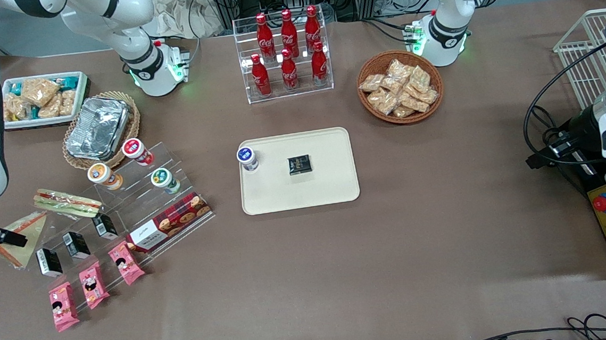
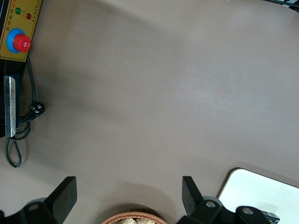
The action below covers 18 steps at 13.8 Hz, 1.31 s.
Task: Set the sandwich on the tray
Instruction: 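Lower the right gripper and grasp the wrapped orange-and-green triangle sandwich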
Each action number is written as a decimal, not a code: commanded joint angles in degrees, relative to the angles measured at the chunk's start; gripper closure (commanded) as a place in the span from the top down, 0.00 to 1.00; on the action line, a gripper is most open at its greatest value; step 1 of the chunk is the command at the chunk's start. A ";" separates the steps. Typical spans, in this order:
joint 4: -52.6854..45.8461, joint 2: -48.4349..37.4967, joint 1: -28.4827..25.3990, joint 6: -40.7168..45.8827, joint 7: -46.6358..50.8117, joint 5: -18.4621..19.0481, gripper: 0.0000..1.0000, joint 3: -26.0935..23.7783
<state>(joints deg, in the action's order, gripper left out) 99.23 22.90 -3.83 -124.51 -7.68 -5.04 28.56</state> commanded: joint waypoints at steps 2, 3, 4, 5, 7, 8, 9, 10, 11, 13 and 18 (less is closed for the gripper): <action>0.26 1.01 -0.57 -1.00 -1.89 -1.55 0.06 0.53; 0.26 0.92 -0.57 -0.91 -2.07 -1.64 0.01 0.53; 0.26 0.92 -0.66 -0.65 -2.51 -1.64 0.00 0.53; 0.26 0.84 -0.66 -0.56 -2.95 -1.72 0.00 0.53; 0.18 0.40 -0.83 -0.47 -3.13 -1.64 0.00 0.44; 0.09 -0.30 -1.62 -0.38 -3.30 -1.64 0.00 0.44; -0.09 -1.26 -2.32 -0.29 -3.39 -1.38 0.00 0.44; -0.52 -2.49 -2.94 0.32 -5.31 -1.20 0.00 0.36; -0.88 -3.90 -3.12 1.02 -8.37 -1.11 0.00 0.01; -1.75 -6.80 -3.64 2.25 -13.83 -1.29 0.00 -0.87; -3.17 -12.52 -4.00 6.47 -18.86 -1.20 0.00 -8.94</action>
<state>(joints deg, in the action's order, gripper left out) 96.08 12.37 -7.76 -119.42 -24.74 -5.07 22.74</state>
